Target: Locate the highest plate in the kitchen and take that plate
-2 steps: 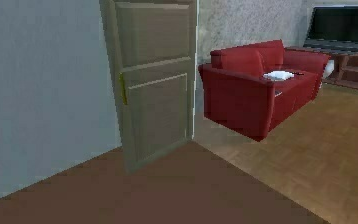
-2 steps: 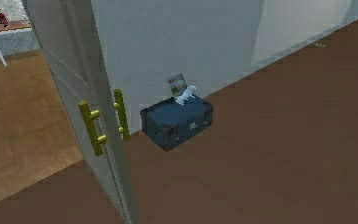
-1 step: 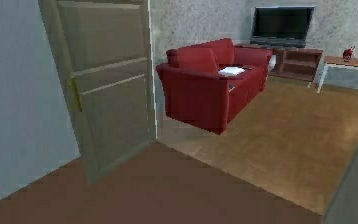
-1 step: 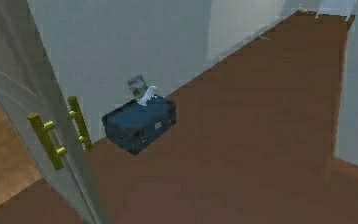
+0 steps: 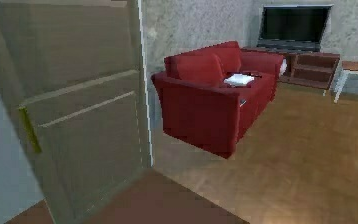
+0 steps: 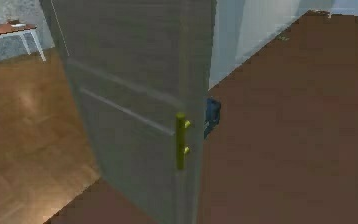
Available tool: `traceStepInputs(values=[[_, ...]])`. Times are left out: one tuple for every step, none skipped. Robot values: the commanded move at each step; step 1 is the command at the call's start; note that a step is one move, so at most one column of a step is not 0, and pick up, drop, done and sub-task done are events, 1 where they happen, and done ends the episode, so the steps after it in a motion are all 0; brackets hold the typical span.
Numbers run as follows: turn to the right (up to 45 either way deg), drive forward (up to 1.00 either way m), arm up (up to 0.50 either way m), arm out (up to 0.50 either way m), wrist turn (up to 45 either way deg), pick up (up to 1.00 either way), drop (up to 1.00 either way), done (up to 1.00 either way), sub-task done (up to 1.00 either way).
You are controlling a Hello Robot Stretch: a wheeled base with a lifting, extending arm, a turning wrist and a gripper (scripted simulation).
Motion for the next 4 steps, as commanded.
traceStepInputs(values=[[21.0, 0.00, 0.00, 0.00, 0.0, 0.00, 0.00, 0.00, 0.00], [0.0, 0.05, 0.00, 0.00, 0.0, 0.00, 0.00, 0.00, 0.00], [15.0, 0.00, 0.00, 0.00, 0.0, 0.00, 0.00, 0.00, 0.00], [0.0, 0.50, 0.00, 0.00, 0.0, 0.00, 0.00, 0.00, 0.00]])
